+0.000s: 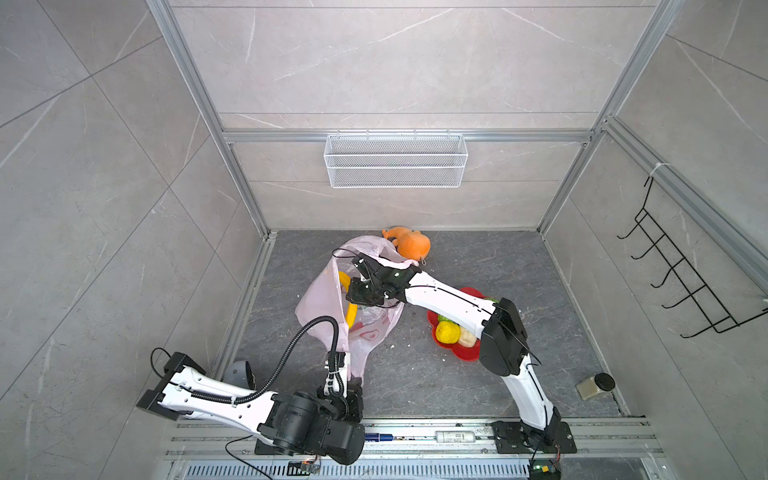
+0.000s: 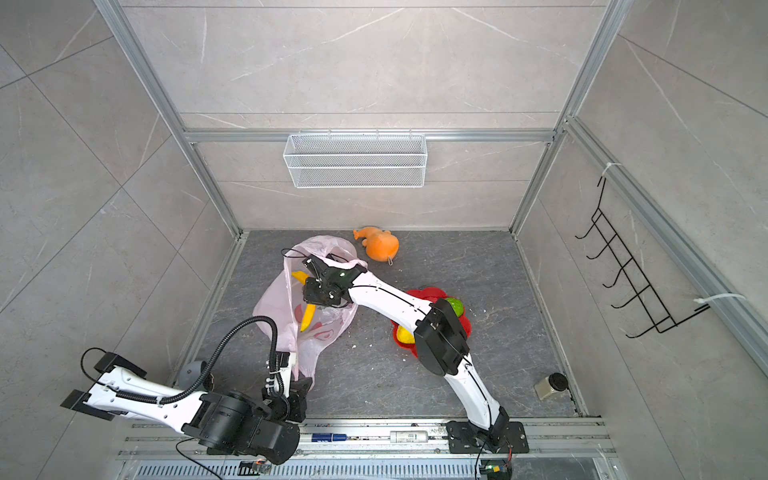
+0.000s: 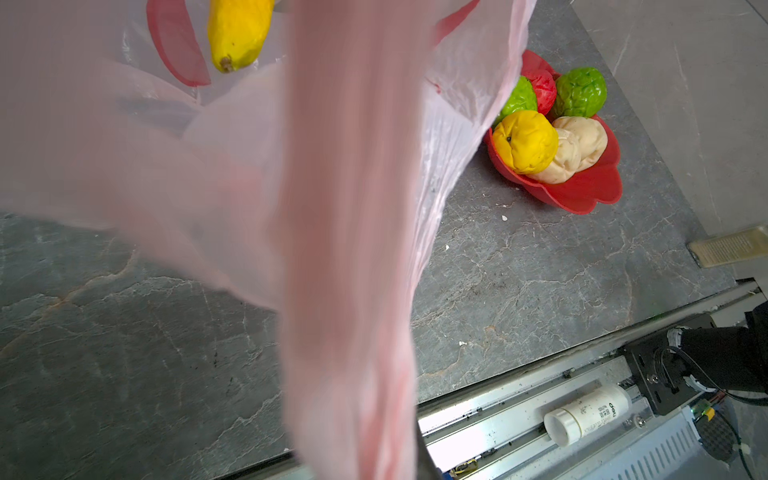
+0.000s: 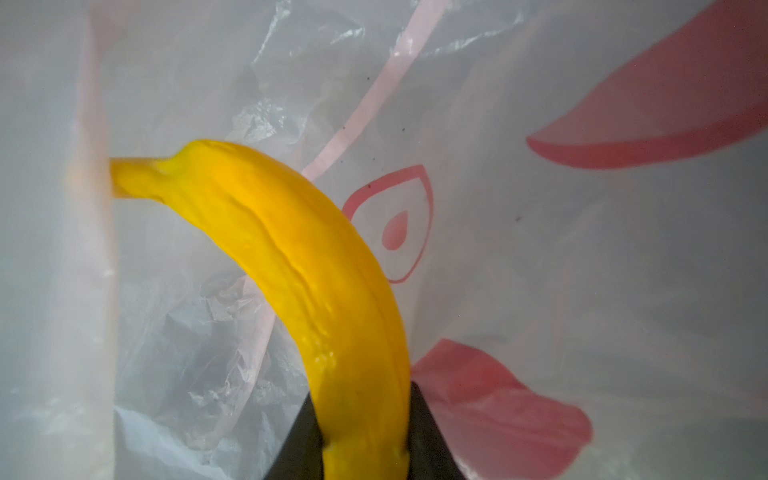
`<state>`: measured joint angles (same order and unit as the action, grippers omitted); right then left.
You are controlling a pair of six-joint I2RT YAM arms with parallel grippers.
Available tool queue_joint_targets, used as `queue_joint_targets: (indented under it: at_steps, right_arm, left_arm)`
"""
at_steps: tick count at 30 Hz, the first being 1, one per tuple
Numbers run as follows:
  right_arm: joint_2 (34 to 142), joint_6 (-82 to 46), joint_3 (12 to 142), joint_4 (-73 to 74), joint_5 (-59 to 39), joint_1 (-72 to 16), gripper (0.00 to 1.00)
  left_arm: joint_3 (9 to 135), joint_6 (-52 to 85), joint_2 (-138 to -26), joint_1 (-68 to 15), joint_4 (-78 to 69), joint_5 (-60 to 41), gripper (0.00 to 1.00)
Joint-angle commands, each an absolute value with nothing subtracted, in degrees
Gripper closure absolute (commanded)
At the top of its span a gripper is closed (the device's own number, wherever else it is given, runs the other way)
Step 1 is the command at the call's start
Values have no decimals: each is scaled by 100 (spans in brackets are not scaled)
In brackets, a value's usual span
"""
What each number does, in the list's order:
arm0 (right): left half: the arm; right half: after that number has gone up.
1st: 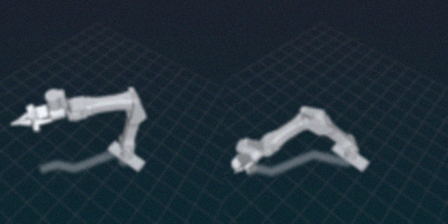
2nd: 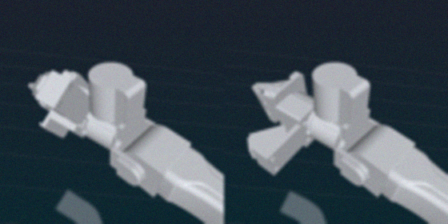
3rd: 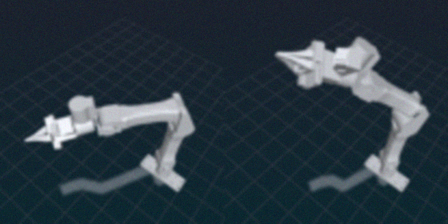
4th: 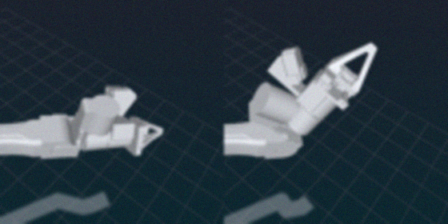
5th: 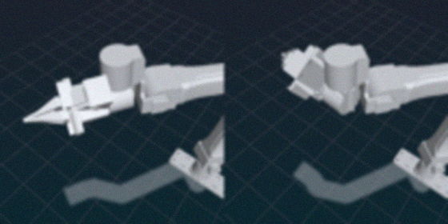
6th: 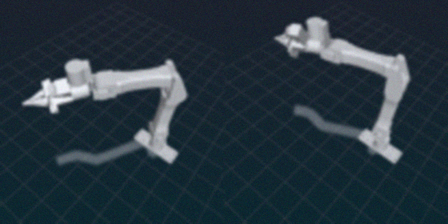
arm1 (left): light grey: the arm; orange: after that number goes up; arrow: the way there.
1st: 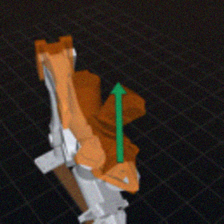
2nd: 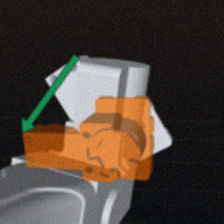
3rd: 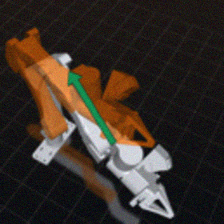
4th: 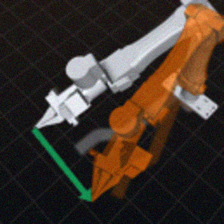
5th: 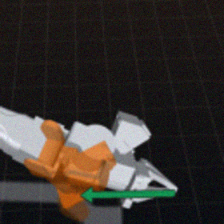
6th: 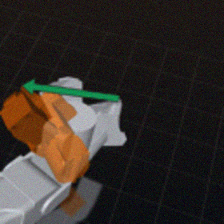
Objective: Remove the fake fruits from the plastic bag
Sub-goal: 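Lift the banana with the right gripper while the left gripper holds the handle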
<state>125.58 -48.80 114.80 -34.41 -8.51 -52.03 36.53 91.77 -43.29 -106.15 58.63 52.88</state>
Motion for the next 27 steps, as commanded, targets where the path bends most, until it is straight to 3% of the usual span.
queue_joint_targets:
  at_steps: [1, 9, 20, 27]
  right_arm:
    - [12027, -5106, 10963, -2793, -1129, -5045, 97]
    - [11425, -5185, 10259, -2324, -1224, -4814, 95]
    - [11357, -5142, 10331, -2135, -1638, -4300, 94]
    - [11314, -4683, 10570, -2582, -2322, -4130, 94]
  left_arm:
    - [3845, 9505, -4323, -10645, 6123, 5703, 100]
    - [3876, 9803, -4572, -10652, 6209, 5664, 100]
    - [4208, 10785, -5321, -10653, 6878, 5547, 100]
    - [4250, 12344, -5069, -10655, 8322, 6587, 100]
